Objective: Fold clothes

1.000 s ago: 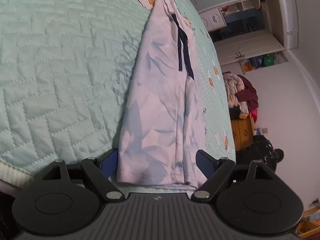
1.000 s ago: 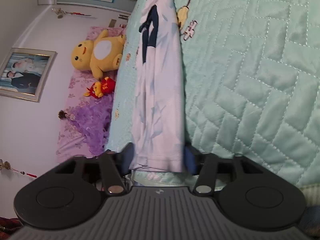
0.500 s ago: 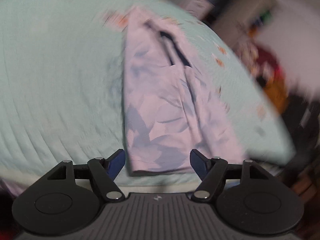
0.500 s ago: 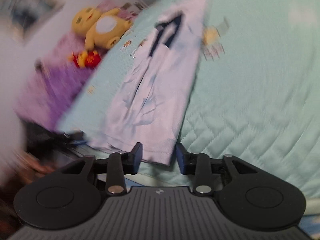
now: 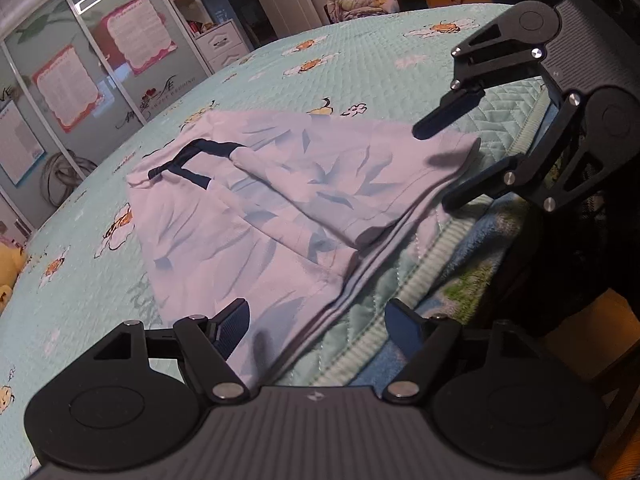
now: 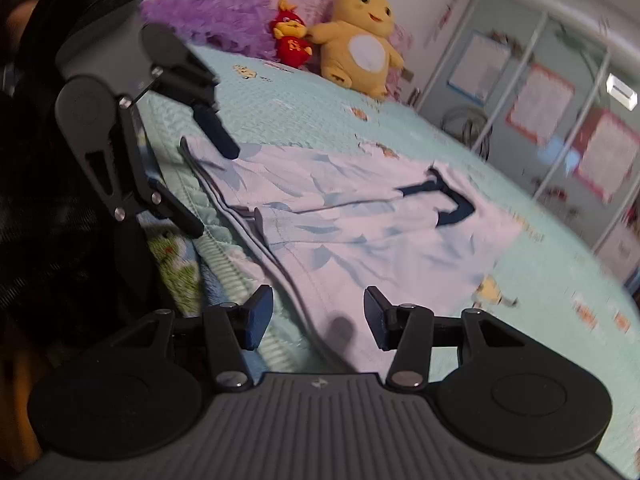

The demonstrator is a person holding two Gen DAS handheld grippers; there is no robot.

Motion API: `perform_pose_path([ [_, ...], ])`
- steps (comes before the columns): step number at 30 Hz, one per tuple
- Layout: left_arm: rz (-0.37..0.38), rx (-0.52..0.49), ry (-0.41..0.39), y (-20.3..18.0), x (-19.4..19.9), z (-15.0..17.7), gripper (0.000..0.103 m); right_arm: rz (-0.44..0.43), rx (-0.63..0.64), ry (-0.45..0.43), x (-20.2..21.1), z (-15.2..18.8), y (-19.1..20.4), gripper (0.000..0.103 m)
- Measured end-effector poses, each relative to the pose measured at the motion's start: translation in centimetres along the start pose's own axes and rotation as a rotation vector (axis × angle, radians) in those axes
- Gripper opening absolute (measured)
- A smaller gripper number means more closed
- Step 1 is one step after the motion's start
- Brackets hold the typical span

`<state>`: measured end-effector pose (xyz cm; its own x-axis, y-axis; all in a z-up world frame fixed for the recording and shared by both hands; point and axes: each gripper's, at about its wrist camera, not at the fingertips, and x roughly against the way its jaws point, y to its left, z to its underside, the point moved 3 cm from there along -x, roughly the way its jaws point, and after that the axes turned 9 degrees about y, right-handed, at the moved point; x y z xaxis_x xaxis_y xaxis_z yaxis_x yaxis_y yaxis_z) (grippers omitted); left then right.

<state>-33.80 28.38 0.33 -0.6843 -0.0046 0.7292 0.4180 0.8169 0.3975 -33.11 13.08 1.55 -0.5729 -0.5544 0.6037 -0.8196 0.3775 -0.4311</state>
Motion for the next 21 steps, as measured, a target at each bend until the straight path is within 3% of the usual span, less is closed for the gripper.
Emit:
perform_pose_path([
  [5, -0.016, 0.004, 0.001, 0.0, 0.2, -0.2, 0.082, 0.053, 0.131, -0.011, -0.1, 0.5, 0.4, 0.051],
  [11, -0.029, 0.058, -0.003, 0.5, 0.4, -0.4, 0.082, 0.095, 0.202, -0.007, 0.6, 2.2, 0.7, 0.051],
  [21, -0.061, 0.042, -0.011, 0.1, 0.7, -0.5, 0.08, 0.157, 0.217, -0.094, 0.4, 1.2, 2.0, 0.051],
])
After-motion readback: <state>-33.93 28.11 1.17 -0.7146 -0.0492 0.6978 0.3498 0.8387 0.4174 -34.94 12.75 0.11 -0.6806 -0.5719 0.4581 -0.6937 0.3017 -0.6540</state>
